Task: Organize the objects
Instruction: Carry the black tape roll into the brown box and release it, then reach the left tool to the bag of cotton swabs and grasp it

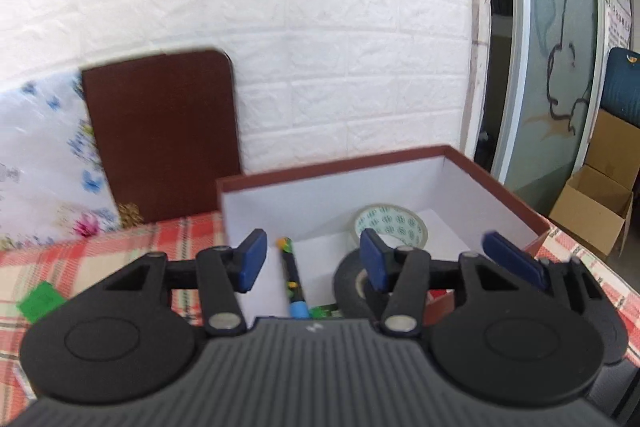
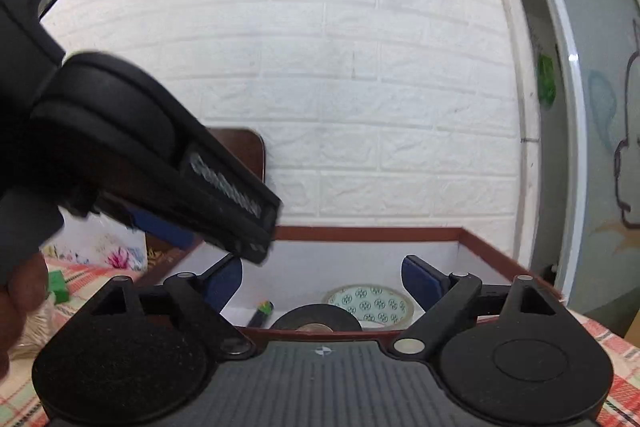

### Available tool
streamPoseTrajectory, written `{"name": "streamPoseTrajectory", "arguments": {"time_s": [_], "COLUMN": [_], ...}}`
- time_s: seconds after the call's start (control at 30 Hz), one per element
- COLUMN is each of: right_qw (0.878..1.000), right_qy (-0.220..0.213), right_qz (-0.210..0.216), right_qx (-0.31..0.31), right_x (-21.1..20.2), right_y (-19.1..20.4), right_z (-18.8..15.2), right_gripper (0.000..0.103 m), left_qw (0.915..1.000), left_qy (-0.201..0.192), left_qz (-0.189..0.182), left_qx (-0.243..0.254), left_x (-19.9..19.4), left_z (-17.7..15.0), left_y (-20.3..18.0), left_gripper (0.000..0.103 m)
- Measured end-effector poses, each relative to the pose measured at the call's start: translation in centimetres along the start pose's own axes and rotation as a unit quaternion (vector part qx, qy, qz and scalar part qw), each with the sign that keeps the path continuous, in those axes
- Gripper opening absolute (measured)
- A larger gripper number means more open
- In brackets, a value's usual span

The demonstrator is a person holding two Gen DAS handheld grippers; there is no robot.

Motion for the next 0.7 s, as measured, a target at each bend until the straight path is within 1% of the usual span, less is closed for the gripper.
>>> {"name": "streamPoseTrajectory", "arguments": {"time_s": [0.07,0.1,0.2,0.27,0.3,0.37,0.47,0.5,0.6,0.67,0.7], "right_qw": [1.0,1.0,0.999,0.996,0.993,0.987,0.978,0.977,0.974,0.967,0.963], "right_qy": [0.001,0.007,0.043,0.076,0.096,0.134,0.174,0.181,0.201,0.223,0.234], "right_qz": [-0.002,0.002,0.011,0.021,0.025,0.036,0.056,0.065,0.088,0.106,0.117], "right_qx": [0.008,0.013,0.027,0.05,0.062,0.084,0.096,0.088,0.063,0.067,0.063], "right_x": [-1.8,-2.9,-4.4,-5.0,-6.0,-6.3,-7.9,-9.3,-9.5,-9.2,-9.1], "right_y": [0.4,-0.6,0.0,0.8,1.6,2.7,4.9,6.4,8.8,10.2,11.0], "right_z": [0.3,0.5,0.1,-0.6,-1.3,-2.1,-2.6,-2.7,-2.6,-2.9,-3.0], "right_gripper": [0.088,0.088,0.088,0.088,0.088,0.088,0.088,0.087,0.087,0.086,0.084], "left_qw": [0.9999,0.9998,0.9983,0.9947,0.9919,0.9843,0.9724,0.9689,0.9611,0.9562,0.9531], "left_qy": [-0.01,-0.007,0.034,0.071,0.092,0.13,0.167,0.175,0.178,0.173,0.171], "left_qz": [0.012,0.018,0.047,0.075,0.088,0.118,0.161,0.173,0.208,0.232,0.246], "left_qx": [0.0,-0.001,0.004,0.002,-0.003,-0.013,-0.025,-0.028,-0.039,-0.043,-0.043], "left_x": [-2.6,-3.7,-6.0,-7.0,-7.5,-8.4,-10.1,-10.5,-11.9,-12.6,-12.7], "left_z": [-0.3,-0.6,-3.1,-5.3,-6.3,-8.6,-11.5,-12.3,-13.8,-14.6,-15.0], "left_y": [1.2,1.8,3.8,5.5,6.4,8.5,11.9,12.9,16.2,18.5,19.7], "left_gripper": [0.059,0.06,0.061,0.061,0.061,0.061,0.061,0.061,0.061,0.062,0.063]}}
Point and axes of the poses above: each gripper's, at about its wrist camera, not at the fingertips, and x roughly the way its jaws point, y to its left, z to its top, the point moved 1 cm from there along x, roughly the way its jaws point, and after that the axes turned 12 degrees about -y, right-handed, at the moved point
